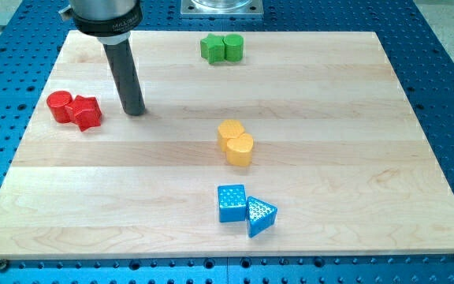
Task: Place your arm horizontal to the blue cube
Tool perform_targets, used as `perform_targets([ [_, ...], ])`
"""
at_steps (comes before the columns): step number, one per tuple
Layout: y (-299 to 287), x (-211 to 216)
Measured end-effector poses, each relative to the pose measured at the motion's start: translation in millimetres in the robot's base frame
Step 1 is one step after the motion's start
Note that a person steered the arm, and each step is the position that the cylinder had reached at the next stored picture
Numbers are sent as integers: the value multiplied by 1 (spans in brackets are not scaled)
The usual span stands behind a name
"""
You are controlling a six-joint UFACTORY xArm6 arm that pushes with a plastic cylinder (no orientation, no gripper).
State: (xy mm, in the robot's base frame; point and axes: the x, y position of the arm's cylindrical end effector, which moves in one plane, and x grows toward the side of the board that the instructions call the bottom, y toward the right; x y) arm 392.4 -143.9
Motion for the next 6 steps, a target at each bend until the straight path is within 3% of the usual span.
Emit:
perform_targets([
  [1,7,5],
  [3,82,116],
  [6,70,168],
])
